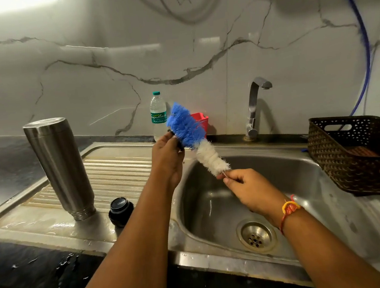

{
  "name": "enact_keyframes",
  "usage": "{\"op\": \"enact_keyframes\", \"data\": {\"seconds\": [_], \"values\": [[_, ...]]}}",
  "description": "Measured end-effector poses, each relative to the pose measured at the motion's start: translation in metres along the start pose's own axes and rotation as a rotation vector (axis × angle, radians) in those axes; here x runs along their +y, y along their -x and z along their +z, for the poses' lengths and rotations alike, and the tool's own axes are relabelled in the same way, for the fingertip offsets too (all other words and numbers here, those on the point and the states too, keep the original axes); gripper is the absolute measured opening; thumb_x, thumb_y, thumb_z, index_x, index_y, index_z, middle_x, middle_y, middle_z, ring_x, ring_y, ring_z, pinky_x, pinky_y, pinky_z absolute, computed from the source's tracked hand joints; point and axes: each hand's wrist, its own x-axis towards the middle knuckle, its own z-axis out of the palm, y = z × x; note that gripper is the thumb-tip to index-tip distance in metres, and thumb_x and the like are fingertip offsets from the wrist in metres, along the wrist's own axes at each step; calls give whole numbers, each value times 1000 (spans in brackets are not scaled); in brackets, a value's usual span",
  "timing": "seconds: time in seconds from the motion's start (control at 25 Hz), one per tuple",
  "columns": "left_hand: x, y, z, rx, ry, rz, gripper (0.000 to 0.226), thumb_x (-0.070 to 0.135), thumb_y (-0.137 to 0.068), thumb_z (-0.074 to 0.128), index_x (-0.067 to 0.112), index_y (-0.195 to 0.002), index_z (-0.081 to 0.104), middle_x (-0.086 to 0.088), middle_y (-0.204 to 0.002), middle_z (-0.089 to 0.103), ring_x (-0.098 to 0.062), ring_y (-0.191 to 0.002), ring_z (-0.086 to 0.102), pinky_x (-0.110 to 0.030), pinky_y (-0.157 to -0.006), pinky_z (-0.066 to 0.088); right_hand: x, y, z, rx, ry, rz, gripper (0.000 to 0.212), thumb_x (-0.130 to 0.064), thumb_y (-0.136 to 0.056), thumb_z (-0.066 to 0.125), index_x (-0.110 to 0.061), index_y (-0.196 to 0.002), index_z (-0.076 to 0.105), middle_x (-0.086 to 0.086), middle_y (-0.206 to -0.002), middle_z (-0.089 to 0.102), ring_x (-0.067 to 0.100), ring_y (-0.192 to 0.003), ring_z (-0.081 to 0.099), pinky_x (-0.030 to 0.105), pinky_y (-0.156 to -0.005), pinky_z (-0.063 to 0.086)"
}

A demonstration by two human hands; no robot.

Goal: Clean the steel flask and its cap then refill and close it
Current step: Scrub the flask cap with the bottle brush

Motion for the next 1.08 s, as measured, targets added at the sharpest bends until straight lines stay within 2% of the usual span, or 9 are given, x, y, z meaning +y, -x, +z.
{"op": "enact_keyframes", "data": {"seconds": [0.08, 0.2, 0.36, 0.56, 0.68, 0.8, 0.92, 1.0, 1.08], "values": [[-2, -1, -1, -13, 3, -16, 21, 3, -104, 47, 6, -114, 65, -14, -112, 70, -21, -102, 70, -33, -86, 58, -1, 1, 1, -9, -2, -1, 25, -23, -102, 49, -25, -118, 68, -10, -55, 46, 2, -43, 37, 13, -41, 29], [-9, 3, 5, -45, 1, -52, 25, 9, -104, 45, 1, -120, 63, -19, -114, 69, -28, -107, 68, -41, -96, 54, -2, -2, 0, 13, -12, 21, 25, -23, -103, 48, -24, -118, 68, -6, -58, 47, 2, -40, 35, 15, -38, 28], [-1, -8, -5, 28, 263, -91, 27, 14, -103, 44, 1, -119, 62, -16, -107, 72, -29, -107, 69, -44, -104, 52, -3, 3, -2, -29, -15, 16, 23, -23, -103, 48, -26, -116, 68, -7, -56, 45, 0, -35, 34, 13, -37, 27], [-11, 8, 10, -80, 108, -149, 41, 37, -108, 42, 7, -129, 61, -13, -112, 74, -26, -109, 71, -42, -100, 56, -2, -3, 1, 6, -26, 21, 24, -24, -103, 48, -25, -116, 67, -7, -58, 46, 2, -41, 35, 15, -38, 28], [-1, 0, 0, 6, 312, -137, 36, 31, -106, 49, 5, -128, 61, -14, -114, 74, -27, -110, 72, -45, -103, 54, 0, -1, 0, -26, -21, 14, 22, -25, -103, 48, -28, -112, 68, -10, -54, 44, 1, -37, 34, 14, -37, 28], [7, -9, -15, 115, 492, -146, 30, 20, -104, 54, 2, -127, 61, -18, -116, 73, -29, -109, 72, -45, -100, 55, -1, -1, 0, -25, -8, -30, 22, -26, -103, 48, -28, -109, 69, -12, -46, 42, 1, -37, 36, 18, -43, 30], [7, -11, -17, 174, 441, -97, 29, 18, -106, 49, 6, -132, 56, -18, -120, 68, -26, -110, 68, -34, -90, 54, 0, -4, -2, 92, -39, -80, 23, -26, -102, 48, -26, -106, 70, -10, -52, 45, 6, -47, 41, 27, -51, 35], [6, -12, -13, 154, 310, -28, 21, 14, -107, 47, 10, -125, 57, -17, -123, 65, -24, -112, 66, -31, -93, 53, 0, -4, -3, 126, -67, -95, 23, -25, -102, 47, -27, -104, 70, 0, -62, 49, 13, -57, 45, 32, -57, 38], [3, -11, -11, 111, 95, 48, 18, 12, -107, 46, 13, -117, 61, -13, -122, 65, -22, -117, 63, -31, -99, 50, 1, -4, -2, 101, -64, -110, 23, -25, -102, 47, -27, -104, 70, -1, -60, 47, 12, -54, 43, 31, -55, 36]]}}
